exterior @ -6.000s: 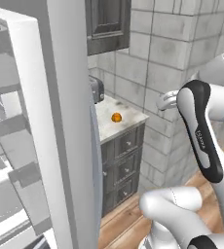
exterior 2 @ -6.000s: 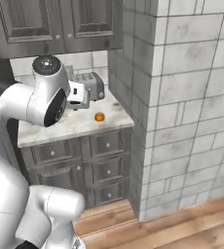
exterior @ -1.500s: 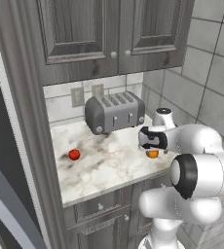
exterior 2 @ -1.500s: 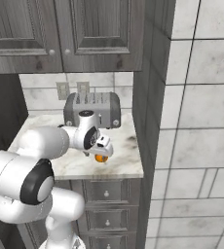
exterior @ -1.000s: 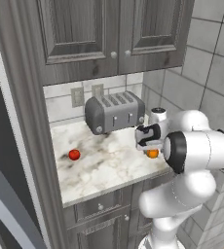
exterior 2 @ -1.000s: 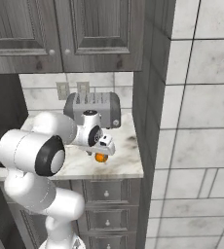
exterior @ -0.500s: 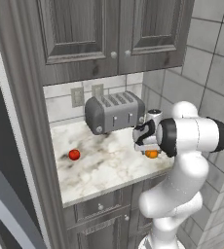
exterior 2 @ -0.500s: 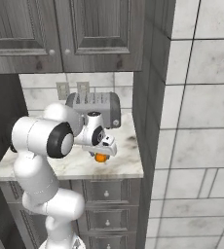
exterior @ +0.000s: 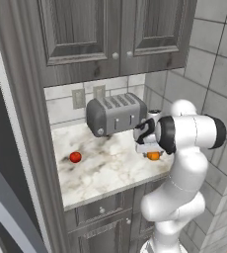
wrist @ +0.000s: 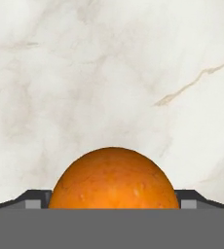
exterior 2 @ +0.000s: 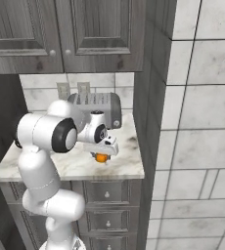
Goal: Place the liquor on the top shelf of the fridge to keep it out of children's reach, and place the orange and tomato on lower shelves for easy access.
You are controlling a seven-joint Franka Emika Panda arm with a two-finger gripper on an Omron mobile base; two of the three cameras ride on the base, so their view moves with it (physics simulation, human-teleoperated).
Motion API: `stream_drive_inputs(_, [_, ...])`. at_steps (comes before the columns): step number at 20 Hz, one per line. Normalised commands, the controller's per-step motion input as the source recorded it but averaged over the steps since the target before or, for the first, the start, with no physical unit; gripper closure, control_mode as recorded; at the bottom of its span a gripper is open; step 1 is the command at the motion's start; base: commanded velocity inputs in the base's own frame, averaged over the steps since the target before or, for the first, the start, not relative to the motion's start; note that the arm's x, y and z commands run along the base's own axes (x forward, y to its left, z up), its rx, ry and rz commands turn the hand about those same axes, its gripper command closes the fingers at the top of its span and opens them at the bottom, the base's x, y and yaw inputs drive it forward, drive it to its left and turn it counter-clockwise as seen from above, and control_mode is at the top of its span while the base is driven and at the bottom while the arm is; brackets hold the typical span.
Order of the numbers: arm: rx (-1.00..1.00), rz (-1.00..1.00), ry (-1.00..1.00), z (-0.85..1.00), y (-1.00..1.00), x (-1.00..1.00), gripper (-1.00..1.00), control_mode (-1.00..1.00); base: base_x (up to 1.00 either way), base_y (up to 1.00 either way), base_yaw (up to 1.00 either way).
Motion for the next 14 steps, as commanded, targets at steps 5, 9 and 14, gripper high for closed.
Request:
stream_drive_inputs(5, [0.00, 0.00, 0.03, -0.30, -0.07, -0.34, 1.00, -1.00, 0.00, 0.00, 0.00])
stream_drive_inputs(9, [0.00, 0.05, -0.18, -0.01, -0.10, -0.97, 1.00, -1.00, 0.00, 0.00, 0.00])
stream_drive_inputs(14, [0.01, 0.12, -0.33, 0.53, 0.00, -0.96, 1.00, -1.00, 0.00, 0.00, 0.00])
